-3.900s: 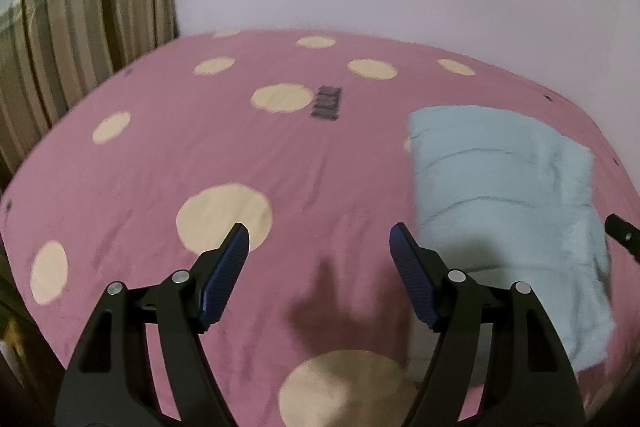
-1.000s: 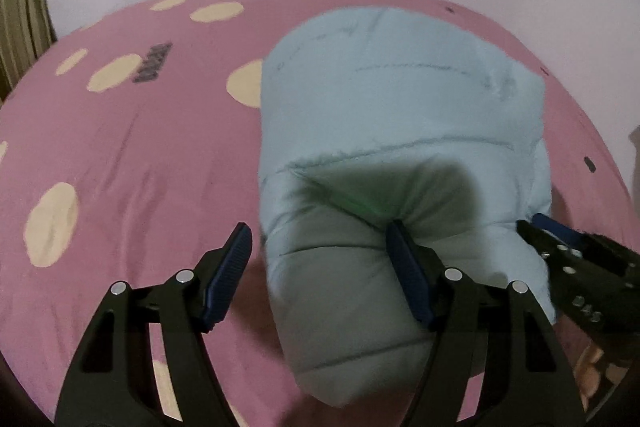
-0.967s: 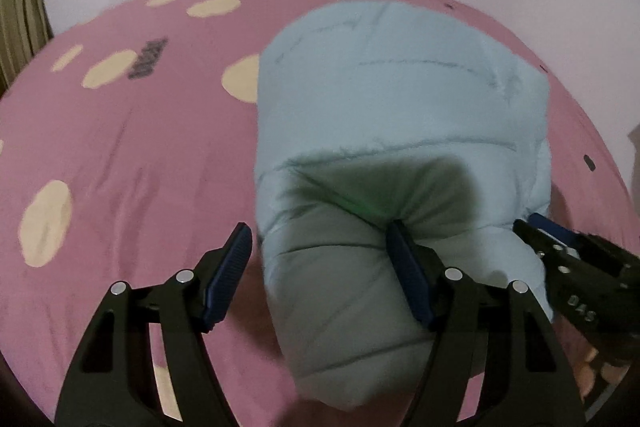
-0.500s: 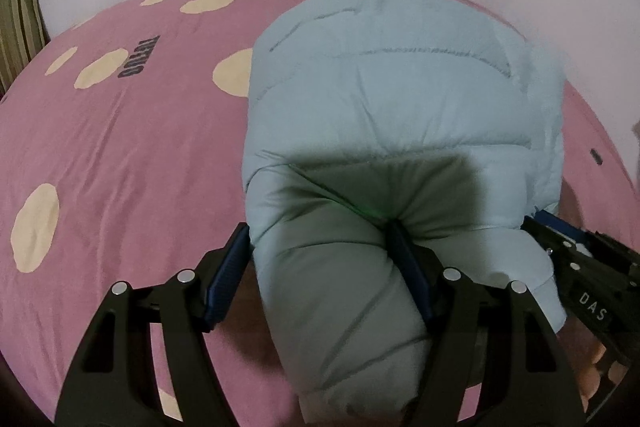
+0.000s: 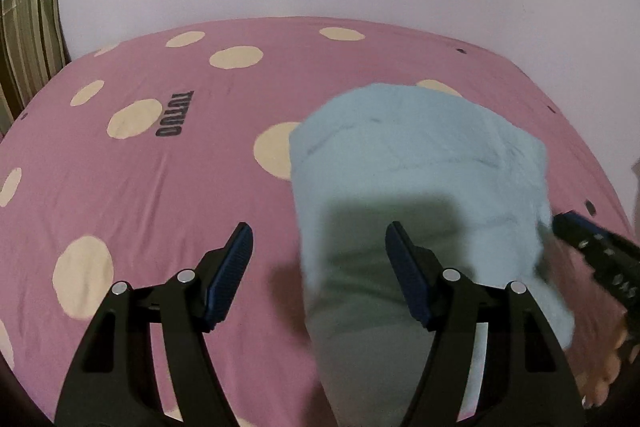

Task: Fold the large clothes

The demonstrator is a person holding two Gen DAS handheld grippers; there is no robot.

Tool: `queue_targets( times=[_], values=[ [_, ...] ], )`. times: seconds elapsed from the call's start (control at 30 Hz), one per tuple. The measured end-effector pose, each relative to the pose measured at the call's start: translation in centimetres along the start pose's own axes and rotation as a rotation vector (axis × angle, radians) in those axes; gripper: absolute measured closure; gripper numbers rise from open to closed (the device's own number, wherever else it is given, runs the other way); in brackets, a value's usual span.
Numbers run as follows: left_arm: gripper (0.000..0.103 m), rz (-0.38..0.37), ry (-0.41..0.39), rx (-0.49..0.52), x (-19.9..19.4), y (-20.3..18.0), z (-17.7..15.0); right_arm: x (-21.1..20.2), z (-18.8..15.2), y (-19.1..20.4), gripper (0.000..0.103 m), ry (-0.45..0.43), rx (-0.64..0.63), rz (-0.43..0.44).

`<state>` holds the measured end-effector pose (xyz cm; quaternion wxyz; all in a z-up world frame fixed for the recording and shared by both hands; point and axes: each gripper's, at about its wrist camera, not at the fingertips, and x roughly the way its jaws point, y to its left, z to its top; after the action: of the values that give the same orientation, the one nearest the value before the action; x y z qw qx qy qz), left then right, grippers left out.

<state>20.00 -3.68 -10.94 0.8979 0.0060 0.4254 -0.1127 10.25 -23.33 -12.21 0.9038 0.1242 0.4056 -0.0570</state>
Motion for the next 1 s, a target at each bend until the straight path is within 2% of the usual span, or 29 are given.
queue_targets(
  times=[0.1, 0.23, 0.63, 1.0],
  values=[
    [0.034, 0.012, 0.025, 0.001, 2.0, 0.3, 1.3, 1.6, 2.1, 0.1, 0.075, 0.003, -0.012, -0.005],
    [0.034, 0.012, 0.057, 0.004, 4.3, 0.1, 2.3, 4.0, 3.0, 0.0, 0.075, 0.040, -0.014, -0.019],
    [0.034, 0.089, 0.098, 0.088, 7.4, -2.0, 1.9, 9.2, 2.0, -1.2, 0.075, 0.127, 0.006, -0.044],
    [0.034, 0.092, 0.122, 0.092, 8.5, -2.2, 1.6, 10.6, 1.5, -1.6, 0.075, 0.134, 0.025, -0.036]
  ],
)
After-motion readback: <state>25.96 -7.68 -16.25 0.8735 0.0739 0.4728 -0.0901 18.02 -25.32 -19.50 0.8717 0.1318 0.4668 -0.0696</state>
